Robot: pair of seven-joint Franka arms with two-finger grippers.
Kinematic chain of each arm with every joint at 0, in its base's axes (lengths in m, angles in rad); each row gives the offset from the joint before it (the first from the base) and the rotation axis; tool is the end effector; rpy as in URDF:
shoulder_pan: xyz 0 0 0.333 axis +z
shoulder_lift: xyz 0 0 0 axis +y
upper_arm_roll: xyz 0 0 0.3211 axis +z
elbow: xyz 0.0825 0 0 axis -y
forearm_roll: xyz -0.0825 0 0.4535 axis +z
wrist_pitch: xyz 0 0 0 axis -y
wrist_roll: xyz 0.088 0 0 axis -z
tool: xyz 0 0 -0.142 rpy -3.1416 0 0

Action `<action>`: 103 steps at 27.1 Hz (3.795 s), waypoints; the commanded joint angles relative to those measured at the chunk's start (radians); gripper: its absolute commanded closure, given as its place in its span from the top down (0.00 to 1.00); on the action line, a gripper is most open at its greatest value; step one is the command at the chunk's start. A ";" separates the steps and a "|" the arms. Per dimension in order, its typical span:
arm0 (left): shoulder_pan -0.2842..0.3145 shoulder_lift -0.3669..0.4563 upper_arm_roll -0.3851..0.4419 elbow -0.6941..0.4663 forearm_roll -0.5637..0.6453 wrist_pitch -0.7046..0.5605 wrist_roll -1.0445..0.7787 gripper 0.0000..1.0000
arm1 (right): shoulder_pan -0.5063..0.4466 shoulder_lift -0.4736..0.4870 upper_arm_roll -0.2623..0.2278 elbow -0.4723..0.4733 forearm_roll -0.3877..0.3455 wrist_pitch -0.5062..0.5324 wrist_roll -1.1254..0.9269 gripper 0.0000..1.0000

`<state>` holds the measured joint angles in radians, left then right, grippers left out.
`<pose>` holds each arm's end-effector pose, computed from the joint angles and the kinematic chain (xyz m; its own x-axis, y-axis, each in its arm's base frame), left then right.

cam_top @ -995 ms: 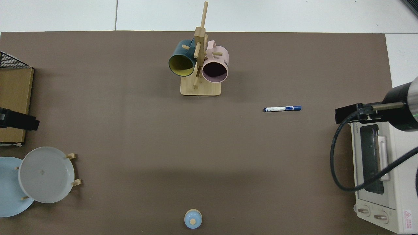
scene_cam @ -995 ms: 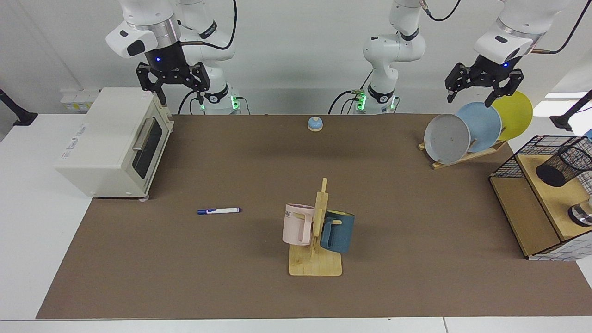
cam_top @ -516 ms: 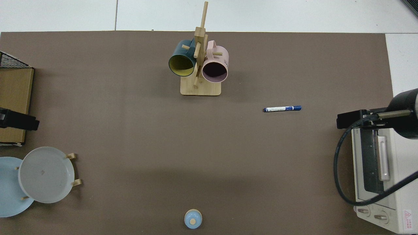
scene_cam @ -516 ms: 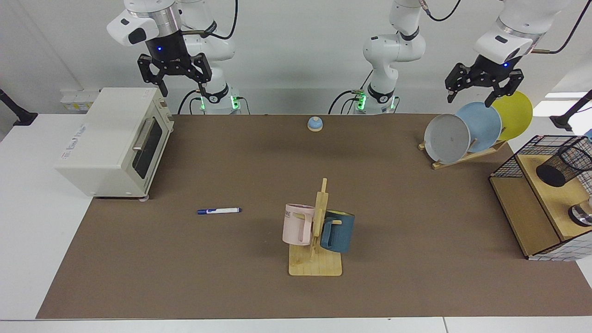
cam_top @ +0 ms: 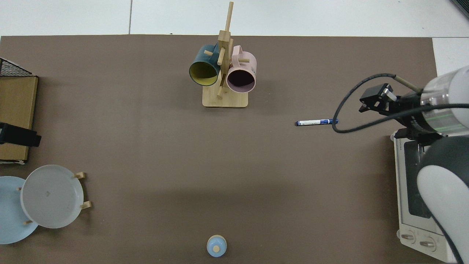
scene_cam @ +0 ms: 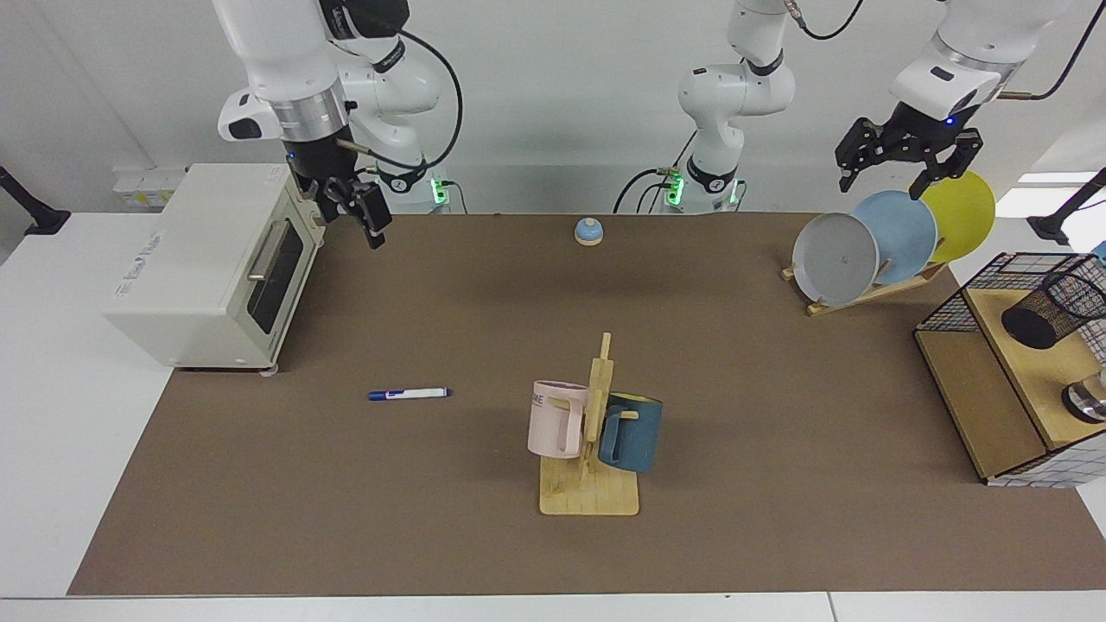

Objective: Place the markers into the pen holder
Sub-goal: 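Reach the right gripper to the blue-capped marker and grasp it, then lift the marker with the right gripper and carry it toward the middle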

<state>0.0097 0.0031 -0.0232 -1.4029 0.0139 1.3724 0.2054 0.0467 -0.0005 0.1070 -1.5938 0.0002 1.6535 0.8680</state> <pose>0.6005 -0.0059 0.6648 0.9761 -0.2145 -0.0357 -0.2148 -0.9766 -0.0065 0.6265 0.0971 0.5900 0.7544 -0.6553 0.0388 -0.6537 -0.7553 -0.0460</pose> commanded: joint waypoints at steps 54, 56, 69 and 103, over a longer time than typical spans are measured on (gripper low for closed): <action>0.003 -0.055 -0.011 -0.068 0.005 -0.047 -0.011 1.00 | -0.059 0.381 0.003 -0.367 0.024 0.755 0.580 0.57; 0.003 -0.055 -0.011 -0.068 0.005 -0.047 -0.011 1.00 | -0.059 0.381 0.003 -0.367 0.024 0.752 0.577 0.43; -0.001 -0.055 -0.021 -0.068 0.003 -0.045 -0.008 1.00 | -0.070 0.360 0.003 -0.364 0.024 0.743 0.577 0.00; -0.002 -0.054 -0.024 -0.067 -0.003 -0.041 0.014 1.00 | 0.061 -0.081 0.011 -0.216 0.064 0.106 0.644 0.00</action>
<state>0.0085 -0.0270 -0.0474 -1.4445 0.0137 1.3267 0.2049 0.0607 -0.0715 0.1158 -1.8255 0.0324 1.7920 1.4478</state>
